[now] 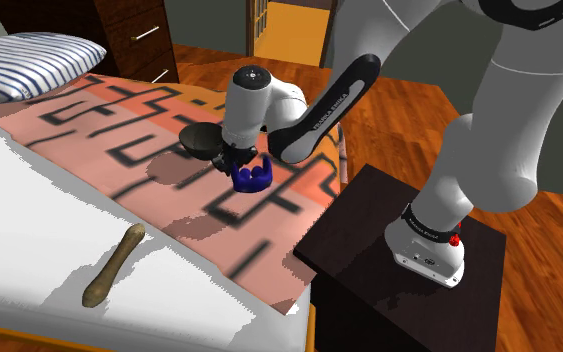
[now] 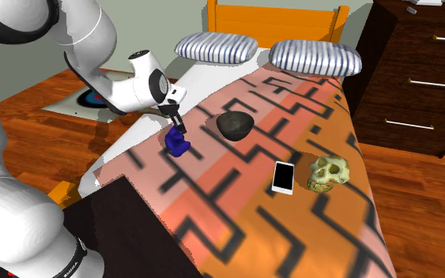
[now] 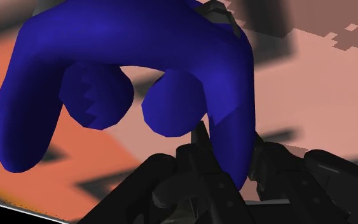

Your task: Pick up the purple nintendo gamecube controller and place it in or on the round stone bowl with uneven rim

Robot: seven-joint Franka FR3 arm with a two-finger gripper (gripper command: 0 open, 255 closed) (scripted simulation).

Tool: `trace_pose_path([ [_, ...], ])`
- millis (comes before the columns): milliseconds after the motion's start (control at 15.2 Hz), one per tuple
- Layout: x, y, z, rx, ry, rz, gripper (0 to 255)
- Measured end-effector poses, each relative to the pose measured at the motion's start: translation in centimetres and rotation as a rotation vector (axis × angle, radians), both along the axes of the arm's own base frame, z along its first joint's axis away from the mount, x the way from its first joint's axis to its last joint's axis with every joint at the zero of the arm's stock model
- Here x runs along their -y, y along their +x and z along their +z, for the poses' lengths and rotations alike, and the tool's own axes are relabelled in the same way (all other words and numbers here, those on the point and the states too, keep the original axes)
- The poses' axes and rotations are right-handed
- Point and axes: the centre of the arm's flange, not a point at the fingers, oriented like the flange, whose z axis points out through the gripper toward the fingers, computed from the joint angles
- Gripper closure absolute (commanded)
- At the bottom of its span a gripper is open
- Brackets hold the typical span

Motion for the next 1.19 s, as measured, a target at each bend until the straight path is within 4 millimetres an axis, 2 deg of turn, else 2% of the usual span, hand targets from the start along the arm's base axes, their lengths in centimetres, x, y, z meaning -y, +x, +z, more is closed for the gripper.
trace_pose_path([
  [726,0.0,0.0,5.7,0.0,0.0,0.0,255],
  [858,0.2,1.6,5.9,0.0,0.0,-0.001,255],
  [1188,1.8,7.4,5.8,0.0,0.0,-0.001,255],
])
